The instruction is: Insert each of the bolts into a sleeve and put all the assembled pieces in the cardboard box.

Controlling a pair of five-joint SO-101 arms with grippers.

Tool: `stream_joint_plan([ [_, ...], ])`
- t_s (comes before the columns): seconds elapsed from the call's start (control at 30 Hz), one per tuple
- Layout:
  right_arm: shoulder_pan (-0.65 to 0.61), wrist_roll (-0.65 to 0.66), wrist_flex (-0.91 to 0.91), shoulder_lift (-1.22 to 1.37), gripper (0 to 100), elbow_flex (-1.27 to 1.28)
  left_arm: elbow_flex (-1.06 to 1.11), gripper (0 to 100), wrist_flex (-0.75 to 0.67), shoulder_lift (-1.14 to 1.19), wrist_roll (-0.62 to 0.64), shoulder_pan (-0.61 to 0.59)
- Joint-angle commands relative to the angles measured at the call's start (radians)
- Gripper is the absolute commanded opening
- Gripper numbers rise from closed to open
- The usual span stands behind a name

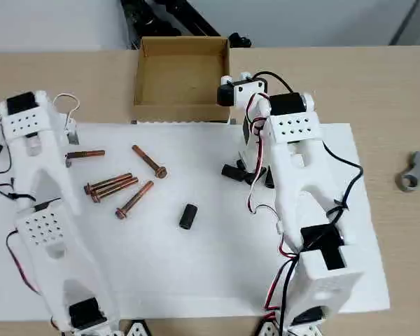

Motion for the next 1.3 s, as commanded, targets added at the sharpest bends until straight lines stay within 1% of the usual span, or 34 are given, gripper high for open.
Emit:
stream_joint_plan([
  [0.0,0.007,0.003,0.004,-0.007,11.5,-0.041,-0.031,19,-0.066,0.018,0.009,-0.005],
  [0.27,0.007,0.002,0.004,-0.007,11.5,-0.041,-0.031,19,-0.157,0.077,0.037,0.002],
  [0.5,0.007,0.002,0.001,-0.007,11.5,-0.041,-0.033,13,-0.135,0.091,0.031,0.003],
  [0.7,0.010,0.003,0.002,-0.007,11.5,-0.041,-0.033,3,-0.112,0.100,0.012,-0.002],
  [0.93,0.012,0.005,0.002,-0.007,11.5,-0.041,-0.039,3,-0.048,0.094,0.008,-0.002],
  [1.1,0.013,0.005,0.002,-0.007,11.5,-0.041,-0.196,3,0.110,0.094,-0.080,-0.003],
  [1.2,0.013,0.005,0.002,-0.007,11.5,-0.041,-0.248,2,0.112,0.092,-0.181,-0.005],
  [1.27,0.013,0.005,0.002,-0.007,11.5,-0.041,-0.277,0,0.112,0.078,-0.285,-0.003],
])
